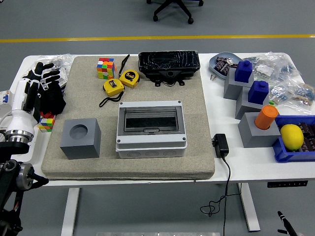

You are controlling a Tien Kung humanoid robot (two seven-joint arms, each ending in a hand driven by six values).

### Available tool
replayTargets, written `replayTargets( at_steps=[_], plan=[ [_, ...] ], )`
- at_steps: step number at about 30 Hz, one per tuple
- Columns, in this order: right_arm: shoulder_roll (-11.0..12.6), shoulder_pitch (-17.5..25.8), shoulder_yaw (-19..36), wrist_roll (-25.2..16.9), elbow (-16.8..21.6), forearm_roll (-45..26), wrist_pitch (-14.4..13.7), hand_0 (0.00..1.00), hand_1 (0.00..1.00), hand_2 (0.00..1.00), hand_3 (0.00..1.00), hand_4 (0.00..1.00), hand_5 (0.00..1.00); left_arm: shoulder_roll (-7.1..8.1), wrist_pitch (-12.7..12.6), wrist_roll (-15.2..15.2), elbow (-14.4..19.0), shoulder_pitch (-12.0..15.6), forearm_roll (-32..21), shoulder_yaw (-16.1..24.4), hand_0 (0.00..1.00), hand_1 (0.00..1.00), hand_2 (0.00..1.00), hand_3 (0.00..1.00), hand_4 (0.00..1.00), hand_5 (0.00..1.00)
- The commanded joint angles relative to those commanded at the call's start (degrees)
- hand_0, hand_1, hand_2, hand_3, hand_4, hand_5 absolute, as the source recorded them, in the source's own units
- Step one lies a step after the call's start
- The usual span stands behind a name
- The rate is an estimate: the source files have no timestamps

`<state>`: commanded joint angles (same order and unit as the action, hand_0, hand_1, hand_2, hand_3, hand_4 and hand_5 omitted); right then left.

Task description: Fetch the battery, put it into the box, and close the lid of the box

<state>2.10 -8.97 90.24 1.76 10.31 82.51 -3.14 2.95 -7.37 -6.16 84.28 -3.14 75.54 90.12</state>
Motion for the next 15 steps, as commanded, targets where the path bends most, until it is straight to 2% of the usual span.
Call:
replayTargets(
  at_steps=[3, 4, 5, 10, 11, 15],
  plan=[
    [0.0, 0.0, 0.2, 0.0, 0.0, 0.2, 0.1, 0.952, 0.791, 0.734, 0.777, 0.998, 0.998, 0.24, -3.3, -3.3, -2.4, -0.5, -2.8, -0.3, 0.644, 0.669, 0.644, 0.662, 0.998, 0.886],
    [0.0, 0.0, 0.1, 0.0, 0.0, 0.1, 0.1, 0.947, 0.792, 0.732, 0.777, 0.998, 0.998, 0.13, -4.2, -4.4, -2.7, -0.5, -3.5, -0.1, 0.487, 0.593, 0.585, 0.615, 0.998, 0.871],
    [0.0, 0.0, 0.0, 0.0, 0.0, 0.1, 0.2, 0.947, 0.792, 0.732, 0.777, 0.998, 0.998, 0.02, -4.5, -4.9, -2.9, -0.4, -3.8, 0.1, 0.487, 0.593, 0.585, 0.615, 0.998, 0.871],
    [0.1, 0.1, -0.2, 0.0, 0.0, 0.0, 0.2, 0.947, 0.792, 0.732, 0.777, 0.998, 0.998, 0.29, -4.6, -5.4, -3.4, -0.3, -4.2, 0.2, 0.487, 0.593, 0.585, 0.615, 0.998, 0.871],
    [0.1, 0.1, -0.3, 0.0, 0.0, 0.0, 0.2, 0.953, 0.794, 0.731, 0.777, 0.998, 0.998, 0.31, -4.5, -5.4, -3.3, -0.2, -4.1, 0.1, 0.382, 0.463, 0.506, 0.544, 0.996, 0.846],
    [0.1, 0.2, -0.4, 0.0, 0.0, 0.0, 0.3, 0.953, 0.794, 0.731, 0.777, 0.998, 0.998, 0.33, -4.0, -5.2, -3.1, -0.2, -3.8, -0.4, 0.382, 0.463, 0.506, 0.544, 0.996, 0.846]
  ],
)
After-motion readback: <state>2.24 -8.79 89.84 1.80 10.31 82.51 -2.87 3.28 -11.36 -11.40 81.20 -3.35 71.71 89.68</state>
